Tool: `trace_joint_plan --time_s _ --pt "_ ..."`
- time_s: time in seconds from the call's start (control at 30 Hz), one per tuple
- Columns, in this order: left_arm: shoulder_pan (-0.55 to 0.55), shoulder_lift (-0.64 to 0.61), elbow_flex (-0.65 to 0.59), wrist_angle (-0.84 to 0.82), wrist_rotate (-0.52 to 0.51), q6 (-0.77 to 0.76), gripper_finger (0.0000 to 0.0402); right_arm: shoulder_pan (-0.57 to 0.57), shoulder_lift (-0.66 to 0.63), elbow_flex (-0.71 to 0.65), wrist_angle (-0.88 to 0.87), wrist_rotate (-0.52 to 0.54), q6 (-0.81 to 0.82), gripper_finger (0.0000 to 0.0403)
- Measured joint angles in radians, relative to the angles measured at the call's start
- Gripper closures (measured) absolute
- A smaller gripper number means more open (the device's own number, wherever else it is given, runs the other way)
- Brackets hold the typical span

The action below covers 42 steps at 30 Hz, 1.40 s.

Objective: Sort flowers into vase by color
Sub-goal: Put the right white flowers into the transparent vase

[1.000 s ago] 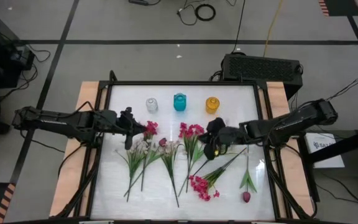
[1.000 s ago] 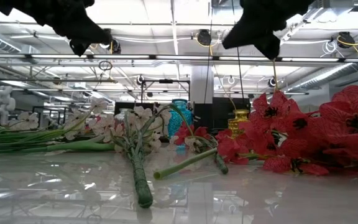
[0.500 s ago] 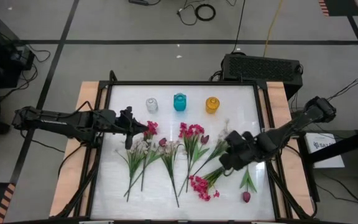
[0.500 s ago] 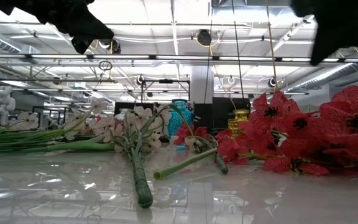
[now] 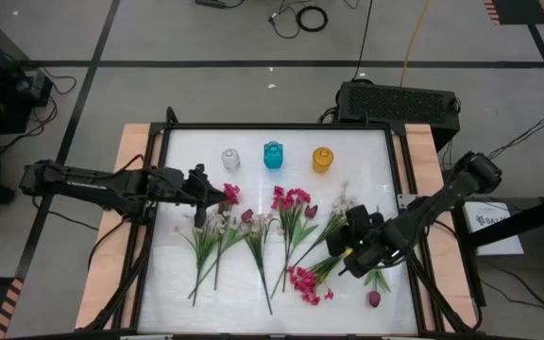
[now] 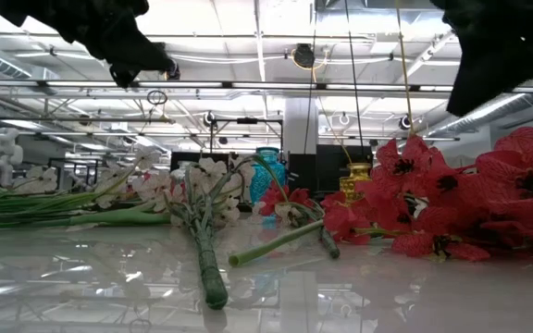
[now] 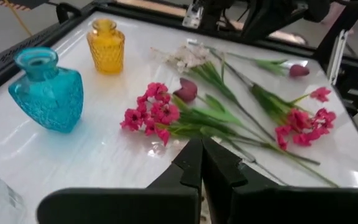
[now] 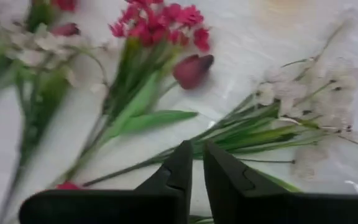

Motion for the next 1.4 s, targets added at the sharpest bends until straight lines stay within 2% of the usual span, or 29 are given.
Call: trace_joint_plan --time_s 0.17,0.33,0.6,0.8,1.07,1.23,1.4 --pt "0.0 0.043 0.0 0.001 -0.001 0.0 0.0393 -0.015 0.058 0.0 0.024 -0.127 0.012 0.0337" --pt "0.0 0.059 0.0 0.002 -0.002 0.001 0.0393 -0.014 0.119 0.0 0.058 -0.141 0.061 0.0284" --pt "0.0 0.06 0.0 0.001 -0.002 0.001 0.0393 -0.019 0.235 0.0 0.062 0.063 0.337 0.0173" --pt "0.0 0.059 0.0 -0.001 0.034 0.001 0.0393 -0.034 0.332 0.0 0.076 0.063 0.493 0.012" --pt "-0.032 0.059 0.0 -0.01 0.049 0.01 0.0393 -0.034 0.388 0.0 0.091 0.061 0.55 0.0107" --pt "-0.05 0.059 0.0 -0.01 0.05 0.03 0.0393 -0.062 0.419 0.0 0.089 0.06 0.563 0.0119" --pt "-0.059 0.059 0.0 -0.009 0.05 0.033 0.0393 -0.103 0.445 0.0 0.088 0.033 0.506 0.0147"
